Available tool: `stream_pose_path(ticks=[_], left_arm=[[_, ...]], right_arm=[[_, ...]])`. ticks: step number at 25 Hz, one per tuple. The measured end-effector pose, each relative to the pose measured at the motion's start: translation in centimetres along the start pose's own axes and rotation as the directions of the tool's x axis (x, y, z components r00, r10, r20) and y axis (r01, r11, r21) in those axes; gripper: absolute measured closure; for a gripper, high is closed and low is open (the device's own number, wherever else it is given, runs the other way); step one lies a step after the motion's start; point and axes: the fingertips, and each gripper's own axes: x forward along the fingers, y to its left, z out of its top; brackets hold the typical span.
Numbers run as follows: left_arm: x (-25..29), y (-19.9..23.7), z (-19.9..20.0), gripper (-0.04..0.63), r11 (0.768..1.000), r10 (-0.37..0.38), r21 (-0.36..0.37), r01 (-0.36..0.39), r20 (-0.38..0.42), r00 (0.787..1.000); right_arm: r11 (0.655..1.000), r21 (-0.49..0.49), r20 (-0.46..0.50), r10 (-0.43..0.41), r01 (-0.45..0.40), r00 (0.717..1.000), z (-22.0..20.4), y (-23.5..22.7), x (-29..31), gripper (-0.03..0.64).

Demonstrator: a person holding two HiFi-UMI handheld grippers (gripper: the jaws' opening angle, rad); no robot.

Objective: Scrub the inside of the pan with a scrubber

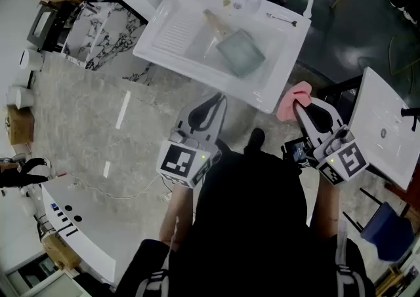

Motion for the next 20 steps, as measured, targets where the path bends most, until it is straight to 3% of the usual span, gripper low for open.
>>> stream_pose_path(ticks=[7, 12, 16, 20], left_arm=[[0.6, -0.6, -0.2, 0.540, 1.000, -0.008, 0.000, 0.008, 0.038, 0.999], [0.7, -1.3, -1.0, 0.540, 1.000, 0.013, -0.013, -0.013, -0.007, 1.000], [1.0, -2.1, -1.4, 0.540, 0.999, 0.027, -0.027, -0.027, 0.017, 0.999], [0.6, -1.8, -2.4, 0.540, 0.999, 0.042, -0.029, -0.042, -0.011, 0.999]], right_arm=[[1.000, 0.005, -0.014, 0.006, -0.006, 1.000, -0.4, -0.7, -0.1, 0.581], [1.000, 0.021, -0.006, 0.006, -0.006, 1.000, -0.4, -1.2, -0.8, 0.583], [0.997, 0.082, 0.024, 0.011, -0.012, 1.000, -0.8, -2.2, -1.0, 0.581], [0.994, 0.100, 0.018, 0.032, -0.033, 0.999, -1.6, -2.3, 0.0, 0.581]])
